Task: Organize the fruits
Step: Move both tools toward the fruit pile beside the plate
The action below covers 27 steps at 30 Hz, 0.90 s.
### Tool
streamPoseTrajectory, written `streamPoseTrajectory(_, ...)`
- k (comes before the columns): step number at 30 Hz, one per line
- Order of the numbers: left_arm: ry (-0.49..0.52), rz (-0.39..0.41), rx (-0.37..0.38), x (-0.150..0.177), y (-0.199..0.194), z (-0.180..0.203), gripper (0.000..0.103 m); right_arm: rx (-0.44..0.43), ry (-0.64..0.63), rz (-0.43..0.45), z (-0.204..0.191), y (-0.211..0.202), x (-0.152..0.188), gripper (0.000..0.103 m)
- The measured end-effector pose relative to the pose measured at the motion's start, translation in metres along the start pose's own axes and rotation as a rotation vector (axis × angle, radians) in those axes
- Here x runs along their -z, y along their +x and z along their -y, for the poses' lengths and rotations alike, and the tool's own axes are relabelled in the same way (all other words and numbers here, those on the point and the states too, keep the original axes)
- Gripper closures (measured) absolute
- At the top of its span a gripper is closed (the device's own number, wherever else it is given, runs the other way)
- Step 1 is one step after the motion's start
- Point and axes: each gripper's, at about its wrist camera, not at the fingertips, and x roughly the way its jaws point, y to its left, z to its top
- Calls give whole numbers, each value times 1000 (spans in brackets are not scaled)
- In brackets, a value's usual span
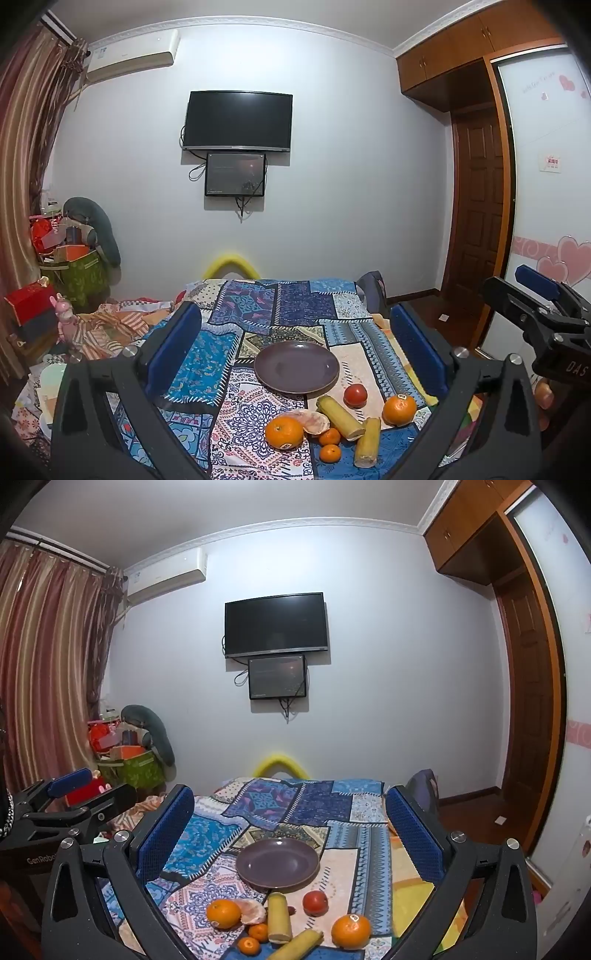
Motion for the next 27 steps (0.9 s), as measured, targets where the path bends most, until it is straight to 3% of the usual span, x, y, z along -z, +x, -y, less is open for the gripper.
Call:
streamPoseTrajectory(7,4,-1,-10,1,3,-1,0,0,1,-4,0,2,2,0)
streamPoseTrajectory(14,6,-58,-14,9,22,-5,0,27,-3,-40,6,16,10,0)
streamPoseTrajectory(21,33,-170,-21,28,58,-16,0,39,18,-160,30,41,39,0)
streamPoseTrajectory(27,42,-323,-4,56,101,-23,4,75,17,-294,53,61,70,0)
